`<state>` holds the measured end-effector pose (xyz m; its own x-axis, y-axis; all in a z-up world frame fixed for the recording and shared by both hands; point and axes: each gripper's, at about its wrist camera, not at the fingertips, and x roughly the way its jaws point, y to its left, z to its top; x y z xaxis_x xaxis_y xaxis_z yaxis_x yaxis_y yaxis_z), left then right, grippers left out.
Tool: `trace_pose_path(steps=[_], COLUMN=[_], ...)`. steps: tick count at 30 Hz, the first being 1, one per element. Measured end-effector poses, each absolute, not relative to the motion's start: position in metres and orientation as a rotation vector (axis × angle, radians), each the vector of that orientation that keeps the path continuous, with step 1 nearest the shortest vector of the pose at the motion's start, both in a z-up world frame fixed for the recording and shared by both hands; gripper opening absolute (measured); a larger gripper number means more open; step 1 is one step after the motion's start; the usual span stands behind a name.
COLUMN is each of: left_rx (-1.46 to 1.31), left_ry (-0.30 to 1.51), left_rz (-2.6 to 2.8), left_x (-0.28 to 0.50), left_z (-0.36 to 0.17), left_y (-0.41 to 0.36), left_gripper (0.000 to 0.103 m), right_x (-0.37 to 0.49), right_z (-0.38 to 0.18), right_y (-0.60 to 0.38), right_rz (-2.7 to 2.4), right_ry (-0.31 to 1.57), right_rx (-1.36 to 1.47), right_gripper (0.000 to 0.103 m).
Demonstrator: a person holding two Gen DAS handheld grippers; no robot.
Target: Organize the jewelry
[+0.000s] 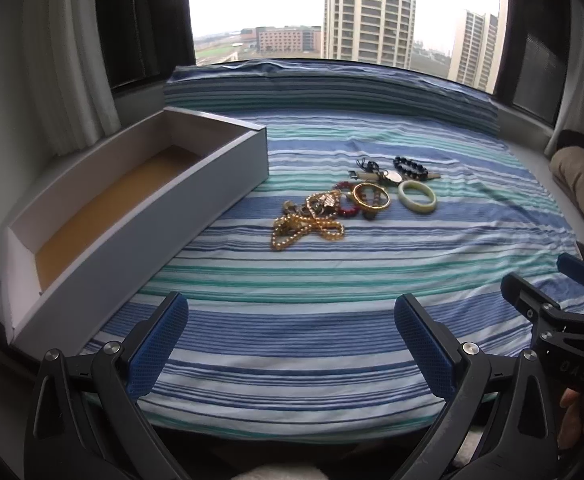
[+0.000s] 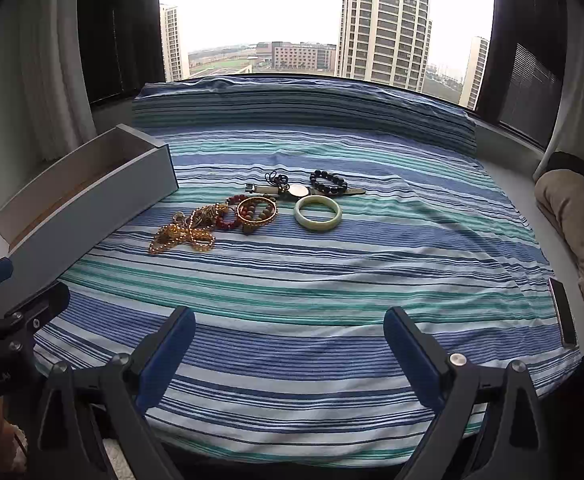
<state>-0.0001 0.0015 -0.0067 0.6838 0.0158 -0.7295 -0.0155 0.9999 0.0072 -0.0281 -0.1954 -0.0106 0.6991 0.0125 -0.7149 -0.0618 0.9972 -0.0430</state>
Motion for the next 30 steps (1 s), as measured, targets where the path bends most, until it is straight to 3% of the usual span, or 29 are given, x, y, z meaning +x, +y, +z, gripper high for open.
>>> trace_pose_path(steps=[30], left_rx=[0.036], left_ry=[0.845], left_rz=[0.035], left_x=[0.0049], left_z=[-0.0160], left_y=[-0.0022], left_gripper=[0.102], right_x=[-0.0248], right_z=[-0.0136], right_y=[-0.1956], right_rz=[0.035], right_ry=[0.806], right_rx=[-0.060], right_gripper=[0.097])
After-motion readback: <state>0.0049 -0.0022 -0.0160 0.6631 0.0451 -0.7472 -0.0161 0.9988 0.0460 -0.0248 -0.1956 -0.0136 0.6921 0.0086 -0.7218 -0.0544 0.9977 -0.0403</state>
